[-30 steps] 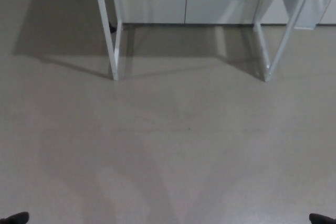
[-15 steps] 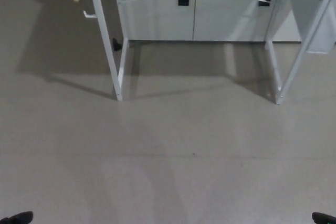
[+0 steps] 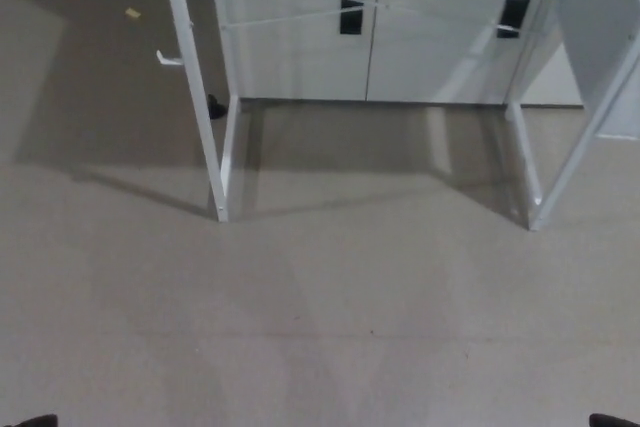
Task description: The robot walk towards a table in front and click the button on the base of the boilling pot using its left middle finger
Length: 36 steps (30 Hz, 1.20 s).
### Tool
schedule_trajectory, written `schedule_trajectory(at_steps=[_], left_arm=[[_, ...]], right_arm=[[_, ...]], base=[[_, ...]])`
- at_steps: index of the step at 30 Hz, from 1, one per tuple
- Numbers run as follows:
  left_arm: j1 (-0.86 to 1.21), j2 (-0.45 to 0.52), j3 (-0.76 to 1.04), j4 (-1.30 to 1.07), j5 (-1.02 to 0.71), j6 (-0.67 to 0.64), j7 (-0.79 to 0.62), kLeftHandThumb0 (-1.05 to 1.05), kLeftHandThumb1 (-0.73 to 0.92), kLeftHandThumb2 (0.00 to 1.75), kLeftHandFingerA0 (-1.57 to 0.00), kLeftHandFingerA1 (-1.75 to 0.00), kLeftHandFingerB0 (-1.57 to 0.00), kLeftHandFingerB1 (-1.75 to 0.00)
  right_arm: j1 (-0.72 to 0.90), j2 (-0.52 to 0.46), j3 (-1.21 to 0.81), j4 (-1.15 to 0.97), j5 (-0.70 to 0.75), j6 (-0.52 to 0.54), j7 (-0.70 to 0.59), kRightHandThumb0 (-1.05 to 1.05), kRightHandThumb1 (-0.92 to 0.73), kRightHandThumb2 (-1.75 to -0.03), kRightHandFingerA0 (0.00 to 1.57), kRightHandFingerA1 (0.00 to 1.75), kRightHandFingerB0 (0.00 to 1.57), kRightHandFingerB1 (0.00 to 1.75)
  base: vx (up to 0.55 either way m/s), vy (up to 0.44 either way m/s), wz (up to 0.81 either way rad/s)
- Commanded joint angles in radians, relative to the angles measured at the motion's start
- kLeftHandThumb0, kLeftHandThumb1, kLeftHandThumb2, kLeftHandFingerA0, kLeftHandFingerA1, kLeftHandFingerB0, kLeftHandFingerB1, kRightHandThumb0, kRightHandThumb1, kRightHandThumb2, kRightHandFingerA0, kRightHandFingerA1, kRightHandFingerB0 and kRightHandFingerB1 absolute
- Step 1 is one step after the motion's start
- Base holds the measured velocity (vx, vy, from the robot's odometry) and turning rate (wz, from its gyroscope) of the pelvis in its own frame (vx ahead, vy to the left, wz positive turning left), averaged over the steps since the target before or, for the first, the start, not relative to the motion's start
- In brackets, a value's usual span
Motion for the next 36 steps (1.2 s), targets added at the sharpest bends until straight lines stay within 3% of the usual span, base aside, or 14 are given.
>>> schedule_trajectory(at_steps=[1,6,7,19,20,22,23,36], left_arm=[[0.001,0.012,-0.010,0.005,0.014,-0.038,0.013,0.06,0.63,0.59,-0.16,-0.33,-0.16,-0.27],[0.003,0.015,-0.018,-0.001,0.015,-0.045,0.013,0.04,0.63,0.58,-0.14,-0.32,-0.17,-0.28],[0.005,0.012,-0.017,-0.009,0.012,-0.036,0.018,0.05,0.63,0.58,-0.14,-0.31,-0.17,-0.28],[-0.003,0.016,-0.021,0.006,0.009,-0.043,0.022,0.06,0.63,0.59,-0.17,-0.33,-0.17,-0.27],[-0.003,0.016,-0.020,0.013,0.007,-0.051,0.017,0.05,0.44,0.88,-0.05,-0.47,-0.07,-0.45],[-0.004,0.017,-0.019,0.022,0.003,-0.058,0.007,0.04,0.44,0.89,-0.05,-0.47,-0.07,-0.45],[-0.005,0.017,-0.020,0.024,0.005,-0.060,0.007,0.04,0.63,0.59,-0.16,-0.32,-0.18,-0.28],[-0.004,0.024,-0.037,0.025,0.016,-0.073,0.019,0.03,0.63,0.59,-0.17,-0.33,-0.16,-0.27]], right_arm=[[-0.001,-0.015,-0.004,0.006,-0.001,-0.010,-0.012,-0.10,-0.37,-0.86,0.35,0.58,0.18,0.51],[0.002,-0.016,-0.001,0.000,-0.004,-0.014,-0.014,-0.10,-0.38,-0.87,0.36,0.59,0.19,0.51],[-0.001,-0.015,-0.004,0.003,-0.001,-0.007,-0.017,-0.12,-0.54,-0.55,0.49,0.39,0.33,0.34],[-0.009,-0.020,0.008,0.016,-0.011,-0.014,-0.029,-0.13,-0.53,-0.56,0.51,0.39,0.34,0.34],[-0.008,-0.020,0.007,0.016,-0.010,-0.014,-0.028,-0.14,-0.53,-0.56,0.49,0.40,0.33,0.34],[-0.006,-0.018,0.003,0.014,-0.002,-0.013,-0.022,-0.13,-0.53,-0.56,0.50,0.40,0.33,0.34],[-0.006,-0.018,0.004,0.013,-0.002,-0.013,-0.022,-0.14,-0.54,-0.56,0.50,0.40,0.33,0.34],[-0.013,-0.020,0.008,0.031,-0.008,-0.021,-0.032,-0.15,-0.53,-0.56,0.53,0.40,0.35,0.34]], base=[[0.17,0.013,0.06],[0.20,-0.099,0.12],[0.20,-0.211,0.10],[0.15,-0.179,0.08],[0.21,0.022,-0.06],[0.18,0.069,-0.09],[0.17,0.122,-0.09],[0.24,0.051,0.03]])
